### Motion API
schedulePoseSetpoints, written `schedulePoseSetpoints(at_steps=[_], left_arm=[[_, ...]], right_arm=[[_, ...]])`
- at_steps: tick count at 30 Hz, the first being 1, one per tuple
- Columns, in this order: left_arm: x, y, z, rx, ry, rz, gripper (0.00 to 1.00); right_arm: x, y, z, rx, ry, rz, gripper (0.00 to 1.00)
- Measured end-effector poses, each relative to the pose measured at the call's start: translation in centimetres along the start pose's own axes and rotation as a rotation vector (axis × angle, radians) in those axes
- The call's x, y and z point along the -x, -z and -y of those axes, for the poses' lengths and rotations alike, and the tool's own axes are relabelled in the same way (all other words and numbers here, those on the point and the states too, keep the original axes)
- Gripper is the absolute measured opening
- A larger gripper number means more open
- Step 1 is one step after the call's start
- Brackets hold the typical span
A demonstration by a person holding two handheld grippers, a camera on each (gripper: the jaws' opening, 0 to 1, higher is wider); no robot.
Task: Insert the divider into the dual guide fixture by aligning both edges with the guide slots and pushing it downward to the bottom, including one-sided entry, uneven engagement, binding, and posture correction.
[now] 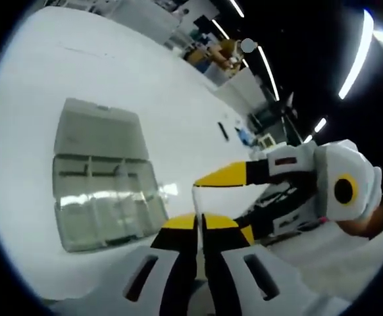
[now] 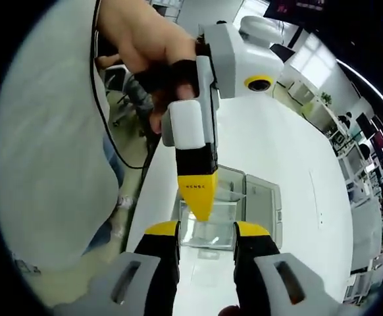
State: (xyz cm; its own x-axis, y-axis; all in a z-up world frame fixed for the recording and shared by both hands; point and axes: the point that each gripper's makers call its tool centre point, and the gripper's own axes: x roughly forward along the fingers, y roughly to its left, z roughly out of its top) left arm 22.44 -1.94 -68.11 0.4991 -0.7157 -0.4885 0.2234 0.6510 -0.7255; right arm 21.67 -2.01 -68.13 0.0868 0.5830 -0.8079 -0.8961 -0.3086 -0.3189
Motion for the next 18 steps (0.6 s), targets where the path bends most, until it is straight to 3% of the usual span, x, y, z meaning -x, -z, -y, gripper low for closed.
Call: schedulePoseSetpoints(at_steps=[18], left_arm=[[0.18, -0.41, -0.34, 0.056, 0.040, 0.028, 0.00]], right_arm=[[-0.09, -0.25, 0.54, 0.032, 0.009, 0.004, 0.28]])
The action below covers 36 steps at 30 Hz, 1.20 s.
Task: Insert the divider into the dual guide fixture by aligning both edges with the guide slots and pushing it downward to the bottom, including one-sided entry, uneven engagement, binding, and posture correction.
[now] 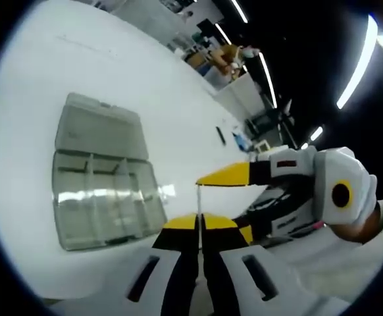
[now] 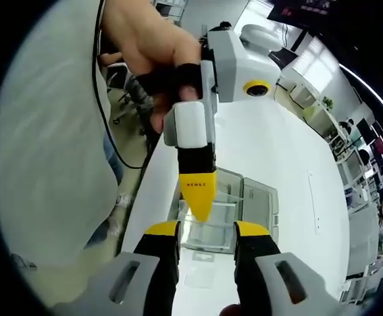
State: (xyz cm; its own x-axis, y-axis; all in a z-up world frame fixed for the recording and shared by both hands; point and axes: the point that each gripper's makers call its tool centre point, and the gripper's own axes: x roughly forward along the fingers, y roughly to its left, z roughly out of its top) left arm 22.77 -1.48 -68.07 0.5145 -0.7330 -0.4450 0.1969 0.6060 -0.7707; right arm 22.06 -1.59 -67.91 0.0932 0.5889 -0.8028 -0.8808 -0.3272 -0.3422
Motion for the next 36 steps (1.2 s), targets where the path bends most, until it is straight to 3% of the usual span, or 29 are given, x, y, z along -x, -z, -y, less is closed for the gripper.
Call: schedulePoseSetpoints(at_steps=[7, 18, 24, 36], left_arm=[[0.1, -0.2, -0.2, -0.046, 0.002, 0.008, 0.00], [0.2, 0.0, 0.0, -0.201, 0.005, 0.008, 0.00], [0.2, -0.1, 0.0, -0.245, 0.016, 0.012, 0.00], [0.0, 0.0, 0.7, -0.389, 0.038, 0.015, 0.00]], right_arm=[[0.2, 0.0, 0.6, -0.034, 0.008, 0.006, 0.31], [0.9, 0.6, 1.7, -0.063, 0.002, 0.014, 0.23], [0.9, 0.6, 1.8, -0.059, -0.016, 0.014, 0.19], [0.8, 0.4, 1.0, -0.071, -0.126, 0.025, 0.09]])
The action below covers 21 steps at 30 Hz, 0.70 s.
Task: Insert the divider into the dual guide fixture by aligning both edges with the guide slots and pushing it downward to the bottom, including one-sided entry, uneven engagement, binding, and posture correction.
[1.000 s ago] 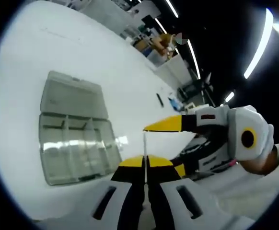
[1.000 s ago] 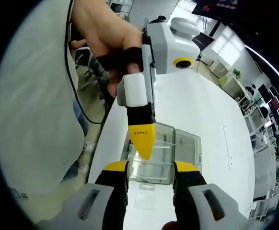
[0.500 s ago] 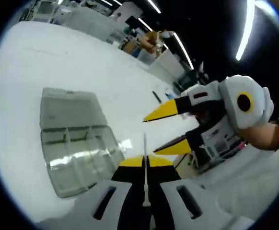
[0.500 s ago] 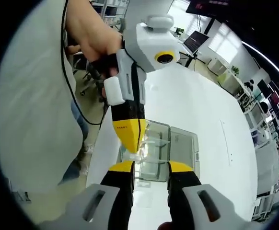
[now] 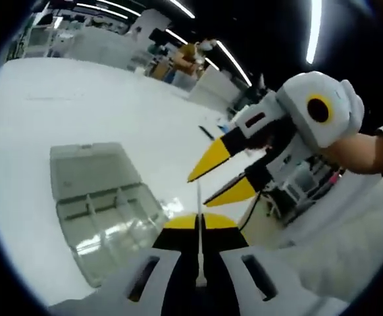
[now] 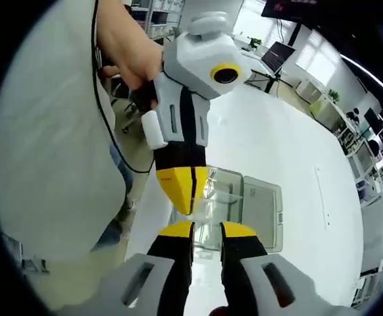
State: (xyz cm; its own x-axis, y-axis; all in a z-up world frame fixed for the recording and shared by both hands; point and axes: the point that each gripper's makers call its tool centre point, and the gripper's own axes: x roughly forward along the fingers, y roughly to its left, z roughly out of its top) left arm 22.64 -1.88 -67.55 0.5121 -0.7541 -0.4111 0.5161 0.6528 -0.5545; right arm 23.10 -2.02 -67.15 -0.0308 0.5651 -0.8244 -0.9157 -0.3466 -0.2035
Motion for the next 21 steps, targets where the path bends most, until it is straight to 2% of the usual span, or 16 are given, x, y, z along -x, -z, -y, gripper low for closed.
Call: schedulePoseSetpoints(at_steps=[10, 18, 21], left_arm=[[-0.2, 0.2, 0.5, -0.136, 0.011, -0.014, 0.00], [-0.3, 0.6, 0.8, -0.246, 0.027, -0.032, 0.00], [-0.3, 0.5, 1.0, -0.264, 0.038, -0.025, 0.00]], right_arm=[[0.0, 0.3, -0.4, -0.018, -0.071, -0.007, 0.05], [0.0, 0.5, -1.0, -0.064, -0.148, 0.004, 0.02], [-0.1, 0.6, -1.3, -0.083, -0.168, 0.003, 0.03]])
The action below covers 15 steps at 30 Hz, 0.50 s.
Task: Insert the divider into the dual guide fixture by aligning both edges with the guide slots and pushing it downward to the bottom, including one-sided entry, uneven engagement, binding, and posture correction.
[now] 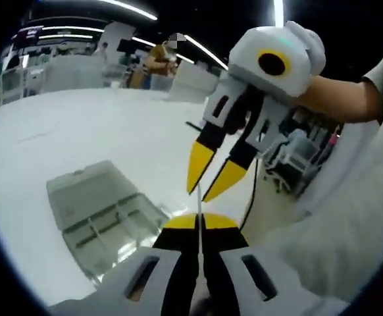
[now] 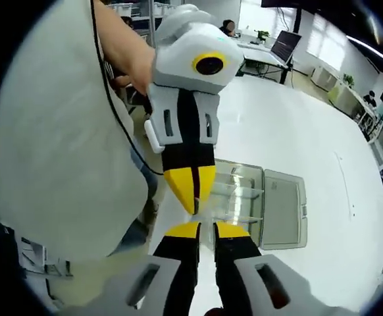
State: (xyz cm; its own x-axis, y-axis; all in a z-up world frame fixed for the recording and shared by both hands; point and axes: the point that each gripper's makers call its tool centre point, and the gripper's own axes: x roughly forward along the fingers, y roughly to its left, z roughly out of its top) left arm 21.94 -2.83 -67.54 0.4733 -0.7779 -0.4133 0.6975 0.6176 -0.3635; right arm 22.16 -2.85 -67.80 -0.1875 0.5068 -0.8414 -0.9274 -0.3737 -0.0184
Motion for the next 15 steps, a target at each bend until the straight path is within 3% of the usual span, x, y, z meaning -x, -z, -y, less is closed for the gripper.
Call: schedulePoseSetpoints(at_steps=[15], left_arm=[[-0.10, 0.18, 0.49, -0.049, 0.028, -0.015, 0.00]], right_arm=[[-0.19, -0.01, -0.89, -0.046, -0.059, 0.018, 0.02]])
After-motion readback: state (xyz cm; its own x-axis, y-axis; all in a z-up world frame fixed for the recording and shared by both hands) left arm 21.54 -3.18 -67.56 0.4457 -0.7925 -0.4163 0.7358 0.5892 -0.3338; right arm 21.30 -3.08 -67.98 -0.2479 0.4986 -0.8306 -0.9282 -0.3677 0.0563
